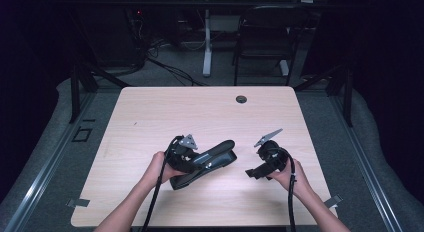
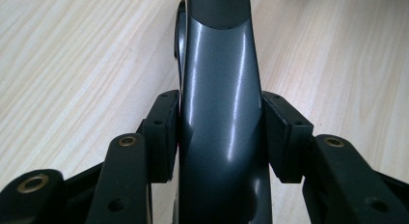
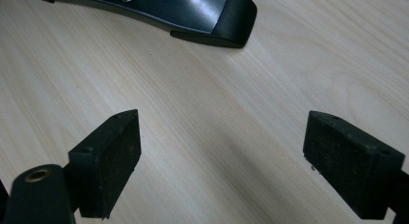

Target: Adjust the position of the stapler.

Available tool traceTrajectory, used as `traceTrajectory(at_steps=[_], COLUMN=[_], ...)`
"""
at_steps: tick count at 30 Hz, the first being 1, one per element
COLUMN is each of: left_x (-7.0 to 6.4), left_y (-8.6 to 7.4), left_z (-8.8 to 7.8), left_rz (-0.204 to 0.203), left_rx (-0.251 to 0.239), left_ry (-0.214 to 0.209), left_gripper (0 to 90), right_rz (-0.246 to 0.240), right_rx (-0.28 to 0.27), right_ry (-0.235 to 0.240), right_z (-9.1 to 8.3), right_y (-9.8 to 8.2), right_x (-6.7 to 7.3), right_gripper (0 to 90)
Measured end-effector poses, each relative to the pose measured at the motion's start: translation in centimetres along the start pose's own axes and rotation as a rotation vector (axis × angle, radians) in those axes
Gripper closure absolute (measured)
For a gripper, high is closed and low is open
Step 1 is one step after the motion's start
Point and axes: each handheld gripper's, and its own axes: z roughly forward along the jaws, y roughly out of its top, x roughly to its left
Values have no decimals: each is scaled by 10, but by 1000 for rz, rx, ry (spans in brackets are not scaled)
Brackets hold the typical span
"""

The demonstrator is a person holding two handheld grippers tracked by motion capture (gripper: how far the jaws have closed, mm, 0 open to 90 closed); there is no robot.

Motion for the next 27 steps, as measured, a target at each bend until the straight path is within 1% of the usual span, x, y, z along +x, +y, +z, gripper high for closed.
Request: traceTrajectory(at_steps=[1, 2, 3, 4, 5, 9, 10, 13, 14, 15, 16, 19, 20, 21, 22, 23, 24, 25, 26, 27], left_x=[0, 0, -1, -1, 0, 0, 0, -1, -2, -4, -5, -7, -7, -6, -5, -4, -4, -4, -7, -9], left_y=[0, 0, -1, -1, -1, -1, -2, -2, -1, 0, -1, 0, 0, 1, 0, 0, 0, 0, 1, 2], left_z=[0, 0, 1, 1, 1, 1, 2, 2, 2, 2, 3, 3, 3, 2, 4, 4, 5, 5, 4, 2], left_rz=[0, 9, 20, 20, 29, 35, 34, 51, 69, 80, 93, 102, 92, 85, 64, 42, 16, -2, -10, -15], left_rx=[0, 1, -10, -10, -14, -12, -24, -24, -16, -1, -10, -4, -1, 17, 5, 10, 6, 0, 3, -3], left_ry=[0, -3, -24, -24, -38, -40, -53, -75, -90, -82, -111, -115, -116, -105, -129, -133, -142, -143, -110, -91], left_gripper=[531, 531, 530, 530, 530, 529, 529, 530, 529, 529, 529, 528, 527, 524, 520, 514, 484, 417, 358, 311], right_rz=[0, 2, 2, -8, -12, -13, -12, -20, -20, -24, -27, -28, -34, -37, -46, -51, -59, -63, -68, -74], right_rx=[0, -1, -1, 7, 12, 14, 11, 7, 4, 4, 2, -5, -1, -3, 0, -4, -10, -17, -24, -18], right_ry=[0, 3, 0, -3, -14, -15, -13, -16, -16, -13, -9, -9, -10, -6, -10, -6, -15, -14, -11, -9], right_z=[0, 0, 1, 1, 1, 2, 2, 1, 1, 1, 1, 1, 1, 1, 1, 1, 1, 0, 0, 0], right_y=[0, 0, 0, 0, 0, 0, 1, 1, 1, 2, 2, 2, 2, 3, 3, 4, 4, 5, 6, 7], right_x=[0, 0, 1, 1, 1, 1, 2, 3, 3, 3, 3, 5, 5, 6, 6, 8, 9, 10, 11, 12], right_gripper=[131, 131, 140, 152, 151, 149, 149, 149, 149, 149, 150, 151, 152, 153, 157, 169, 170, 172, 172, 170])
